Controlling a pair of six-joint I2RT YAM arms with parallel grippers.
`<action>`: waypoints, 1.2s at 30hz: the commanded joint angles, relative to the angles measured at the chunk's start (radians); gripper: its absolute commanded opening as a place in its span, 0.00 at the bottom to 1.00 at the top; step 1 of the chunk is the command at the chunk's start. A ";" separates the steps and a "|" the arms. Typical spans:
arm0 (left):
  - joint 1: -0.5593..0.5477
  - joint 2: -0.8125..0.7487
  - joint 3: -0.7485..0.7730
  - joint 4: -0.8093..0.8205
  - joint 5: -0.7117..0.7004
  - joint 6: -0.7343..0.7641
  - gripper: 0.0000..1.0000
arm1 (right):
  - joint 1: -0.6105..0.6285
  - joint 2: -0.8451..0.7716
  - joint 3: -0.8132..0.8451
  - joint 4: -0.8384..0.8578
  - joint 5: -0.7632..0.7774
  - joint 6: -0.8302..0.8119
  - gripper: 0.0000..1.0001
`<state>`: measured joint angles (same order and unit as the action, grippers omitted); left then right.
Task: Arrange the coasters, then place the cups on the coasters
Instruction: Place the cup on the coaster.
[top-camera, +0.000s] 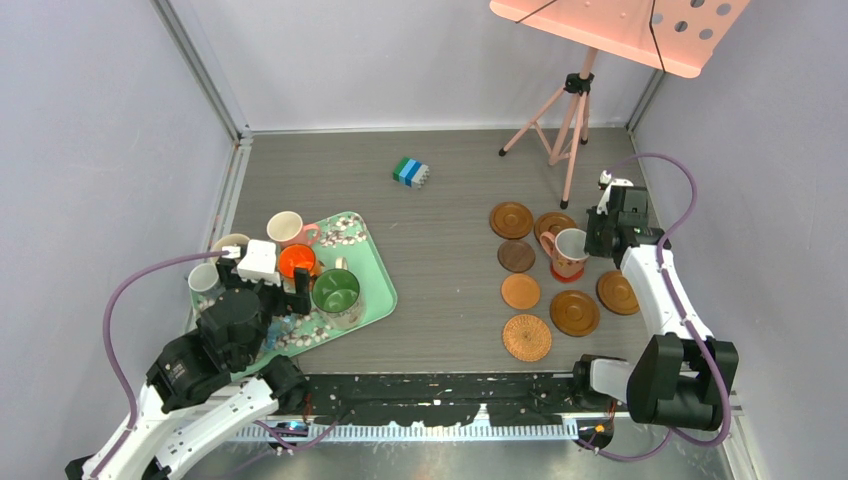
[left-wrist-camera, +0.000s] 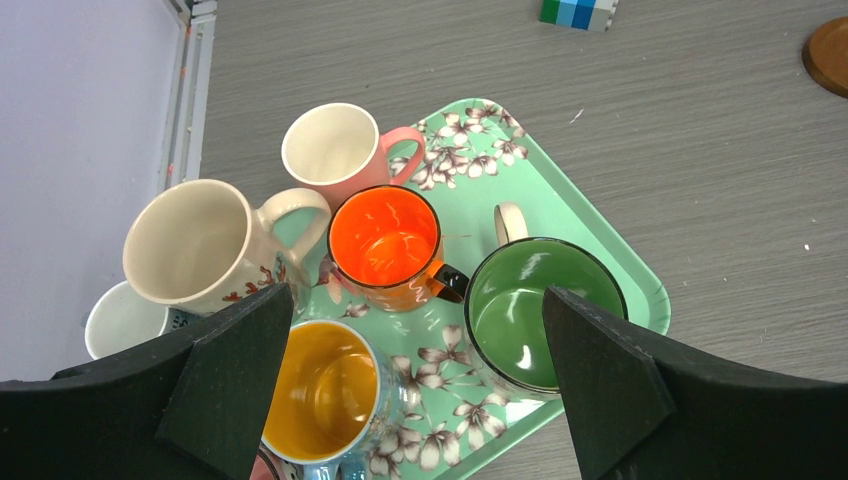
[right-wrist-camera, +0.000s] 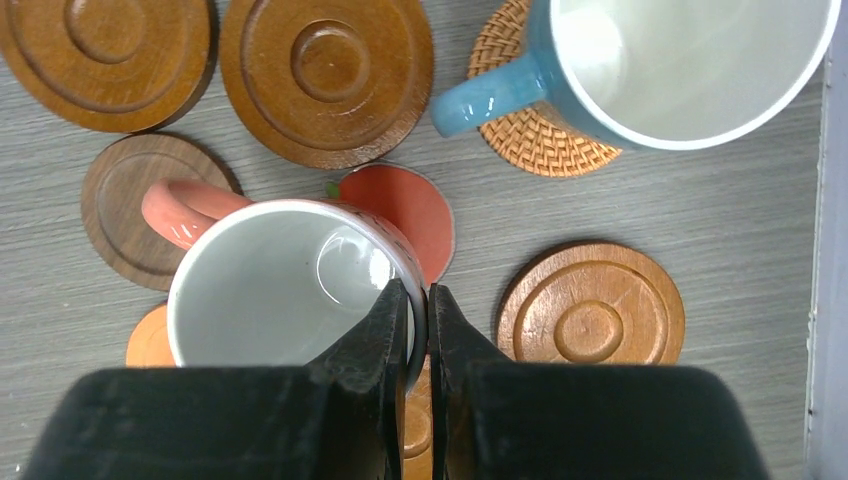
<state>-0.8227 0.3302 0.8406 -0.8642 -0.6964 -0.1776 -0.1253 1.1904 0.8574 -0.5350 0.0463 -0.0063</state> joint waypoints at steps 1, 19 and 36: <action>0.004 0.019 0.000 0.050 0.005 0.004 0.99 | -0.030 -0.030 0.081 0.078 -0.158 -0.049 0.05; 0.004 0.019 0.000 0.048 -0.003 0.006 0.99 | -0.049 0.015 0.115 0.063 -0.242 -0.085 0.05; 0.004 0.023 0.000 0.048 -0.003 0.006 0.99 | 0.075 -0.031 0.135 -0.033 -0.373 -0.098 0.05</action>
<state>-0.8227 0.3397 0.8406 -0.8642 -0.6952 -0.1753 -0.1280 1.2282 0.9455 -0.5667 -0.3099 -0.0879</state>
